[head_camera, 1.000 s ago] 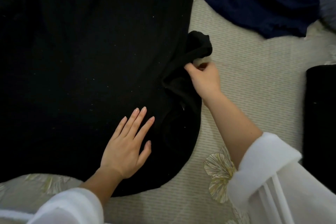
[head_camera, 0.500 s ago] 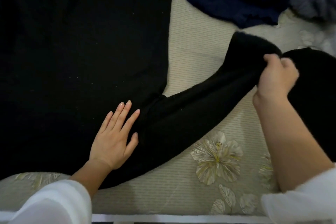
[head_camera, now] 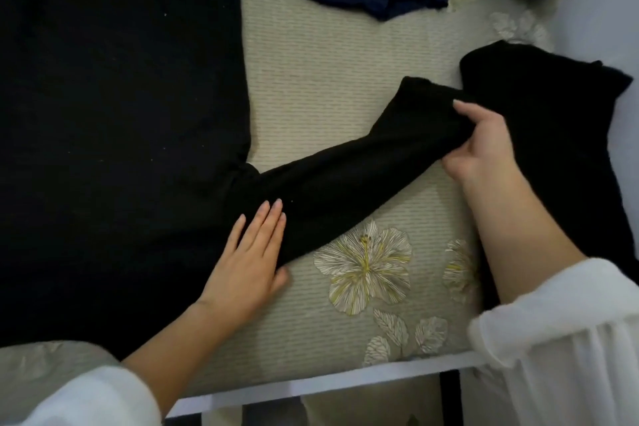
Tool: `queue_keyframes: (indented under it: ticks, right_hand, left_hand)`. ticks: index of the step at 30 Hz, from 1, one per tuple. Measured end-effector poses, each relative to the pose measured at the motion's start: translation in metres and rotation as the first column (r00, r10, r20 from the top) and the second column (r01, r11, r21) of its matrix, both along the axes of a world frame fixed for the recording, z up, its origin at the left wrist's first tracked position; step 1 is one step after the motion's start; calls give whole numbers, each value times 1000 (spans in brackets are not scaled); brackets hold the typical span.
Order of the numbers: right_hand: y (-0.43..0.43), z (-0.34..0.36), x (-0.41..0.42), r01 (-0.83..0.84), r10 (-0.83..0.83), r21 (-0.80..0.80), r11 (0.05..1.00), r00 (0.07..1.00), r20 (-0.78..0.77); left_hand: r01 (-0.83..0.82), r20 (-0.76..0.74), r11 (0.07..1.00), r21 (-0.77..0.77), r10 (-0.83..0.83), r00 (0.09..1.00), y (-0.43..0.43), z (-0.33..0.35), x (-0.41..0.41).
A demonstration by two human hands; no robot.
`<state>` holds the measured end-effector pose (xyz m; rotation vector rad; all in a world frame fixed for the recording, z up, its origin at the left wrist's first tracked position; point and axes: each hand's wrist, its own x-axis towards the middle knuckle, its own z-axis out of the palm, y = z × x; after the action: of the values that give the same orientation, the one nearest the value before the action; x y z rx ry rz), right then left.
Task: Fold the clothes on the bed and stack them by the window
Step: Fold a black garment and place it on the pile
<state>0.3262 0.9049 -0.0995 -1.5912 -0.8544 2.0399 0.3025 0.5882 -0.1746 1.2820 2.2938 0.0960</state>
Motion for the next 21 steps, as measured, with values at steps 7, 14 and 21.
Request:
queue_keyframes:
  ticks: [7,14,21]
  right_hand:
    - [-3,1,31,57,-88,124,991,961,262]
    - [-68,35,-28,-67,-31,489,870,981,190]
    - [-193,75,-160,-751,851,596,284,484,204]
  left_hand:
    - [89,135,987,132,-107,985,-19,5,-6]
    - [-193,55,981,10,192,980,-13,-14,-5]
    - [-150,136,984,98,136,981,-45,-10,-18]
